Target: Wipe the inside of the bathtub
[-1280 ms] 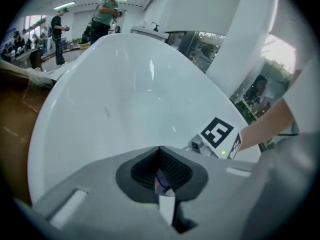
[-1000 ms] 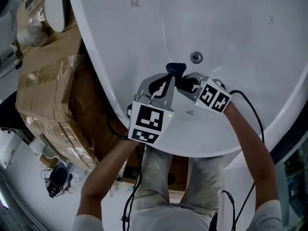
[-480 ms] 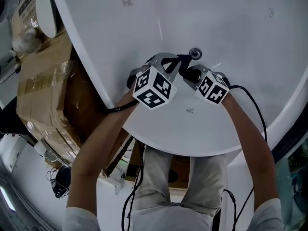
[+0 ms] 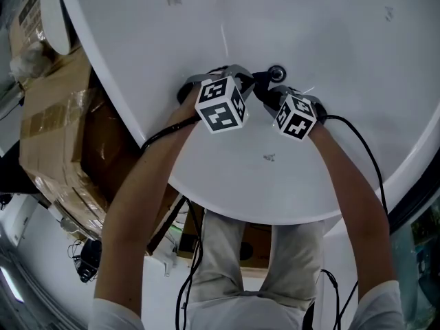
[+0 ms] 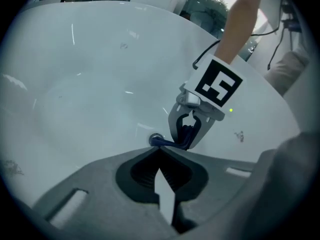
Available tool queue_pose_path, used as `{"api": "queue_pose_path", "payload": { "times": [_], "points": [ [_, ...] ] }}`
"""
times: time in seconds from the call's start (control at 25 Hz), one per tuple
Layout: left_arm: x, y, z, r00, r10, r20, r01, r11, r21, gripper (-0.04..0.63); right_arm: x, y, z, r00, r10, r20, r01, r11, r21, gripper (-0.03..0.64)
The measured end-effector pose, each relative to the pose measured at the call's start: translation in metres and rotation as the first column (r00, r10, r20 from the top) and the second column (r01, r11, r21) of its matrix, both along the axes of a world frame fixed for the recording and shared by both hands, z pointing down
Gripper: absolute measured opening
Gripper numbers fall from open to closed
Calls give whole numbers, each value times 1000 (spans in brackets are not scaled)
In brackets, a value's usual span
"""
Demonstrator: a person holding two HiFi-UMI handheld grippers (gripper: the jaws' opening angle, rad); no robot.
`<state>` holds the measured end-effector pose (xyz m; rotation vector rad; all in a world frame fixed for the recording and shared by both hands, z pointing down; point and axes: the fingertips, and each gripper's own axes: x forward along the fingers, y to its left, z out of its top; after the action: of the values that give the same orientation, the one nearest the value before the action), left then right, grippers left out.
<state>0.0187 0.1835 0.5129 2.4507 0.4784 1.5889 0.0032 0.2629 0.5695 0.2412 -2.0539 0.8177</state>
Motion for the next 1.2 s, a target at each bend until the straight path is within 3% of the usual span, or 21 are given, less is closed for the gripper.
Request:
{"api": "queue_pose_path", "payload": {
  "times": [0.24, 0.48, 0.84, 1.2],
  "points": [
    [7, 1, 17, 1000, -17, -3, 17, 999, -32, -2, -8, 7, 34, 997, -58, -48, 59, 998, 5, 72],
    [10, 5, 41, 999, -39, 17, 40, 998, -55, -2, -19, 3, 55, 1000, 18, -18, -19, 998, -61, 73],
    [5, 19, 60, 999, -4, 48, 7, 997, -82, -2, -27, 27, 85, 994, -89, -70, 82, 993, -88, 78],
    [6, 12, 62, 998, -8, 55, 12, 996, -84, -2, -39, 39, 78, 987, -162, 6, 161, 975, -155, 72]
  ]
}}
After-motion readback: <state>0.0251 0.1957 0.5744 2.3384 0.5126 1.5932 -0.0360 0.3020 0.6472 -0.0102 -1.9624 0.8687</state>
